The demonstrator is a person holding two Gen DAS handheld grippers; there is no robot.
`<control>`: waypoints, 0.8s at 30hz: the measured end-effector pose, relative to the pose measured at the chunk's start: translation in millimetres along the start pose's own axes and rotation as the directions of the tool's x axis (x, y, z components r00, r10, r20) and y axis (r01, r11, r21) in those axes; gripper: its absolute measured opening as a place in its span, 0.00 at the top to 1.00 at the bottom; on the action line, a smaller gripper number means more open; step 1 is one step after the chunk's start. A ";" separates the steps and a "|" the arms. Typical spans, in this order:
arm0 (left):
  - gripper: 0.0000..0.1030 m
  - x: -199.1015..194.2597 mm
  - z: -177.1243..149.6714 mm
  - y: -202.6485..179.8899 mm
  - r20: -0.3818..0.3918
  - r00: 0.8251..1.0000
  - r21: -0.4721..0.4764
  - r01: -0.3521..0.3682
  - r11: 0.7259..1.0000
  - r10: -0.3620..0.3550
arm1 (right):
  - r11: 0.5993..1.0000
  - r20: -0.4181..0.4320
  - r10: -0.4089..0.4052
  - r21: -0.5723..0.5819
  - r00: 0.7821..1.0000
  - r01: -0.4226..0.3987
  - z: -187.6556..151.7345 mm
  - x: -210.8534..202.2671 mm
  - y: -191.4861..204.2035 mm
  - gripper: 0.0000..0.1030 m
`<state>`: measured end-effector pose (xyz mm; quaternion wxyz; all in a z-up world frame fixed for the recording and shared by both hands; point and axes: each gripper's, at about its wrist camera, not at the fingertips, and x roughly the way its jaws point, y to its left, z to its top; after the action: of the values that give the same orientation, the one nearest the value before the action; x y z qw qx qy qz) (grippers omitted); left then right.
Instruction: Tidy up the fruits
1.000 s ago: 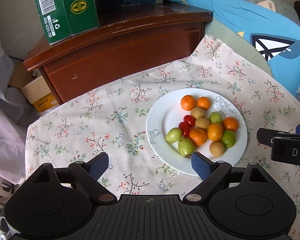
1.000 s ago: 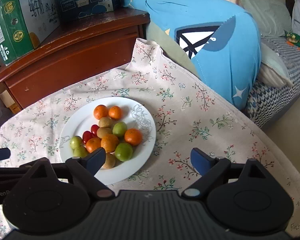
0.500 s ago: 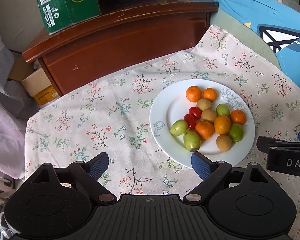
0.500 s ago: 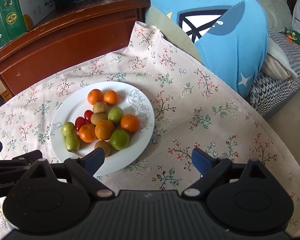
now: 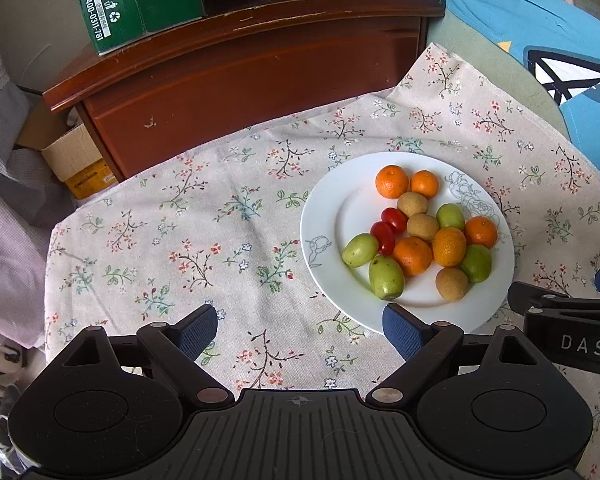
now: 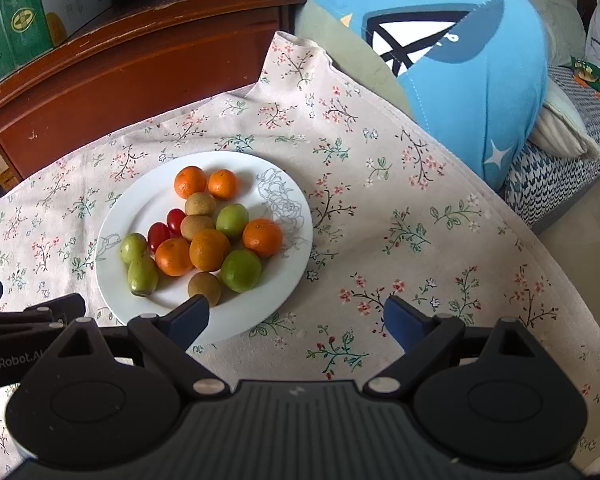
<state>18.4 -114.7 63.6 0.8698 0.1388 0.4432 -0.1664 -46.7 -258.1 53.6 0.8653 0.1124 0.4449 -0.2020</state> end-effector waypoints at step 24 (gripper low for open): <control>0.11 10.1 -3.8 -0.5 -0.034 0.997 0.001 -0.066 0.998 0.066 | 0.996 0.007 -0.030 -0.086 1.000 0.030 -6.8 4.3 17.3 0.09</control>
<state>21.0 -115.3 53.1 0.8672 0.1561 0.4531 -0.1353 -41.6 -241.1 46.5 0.8675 0.0677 0.4523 -0.1959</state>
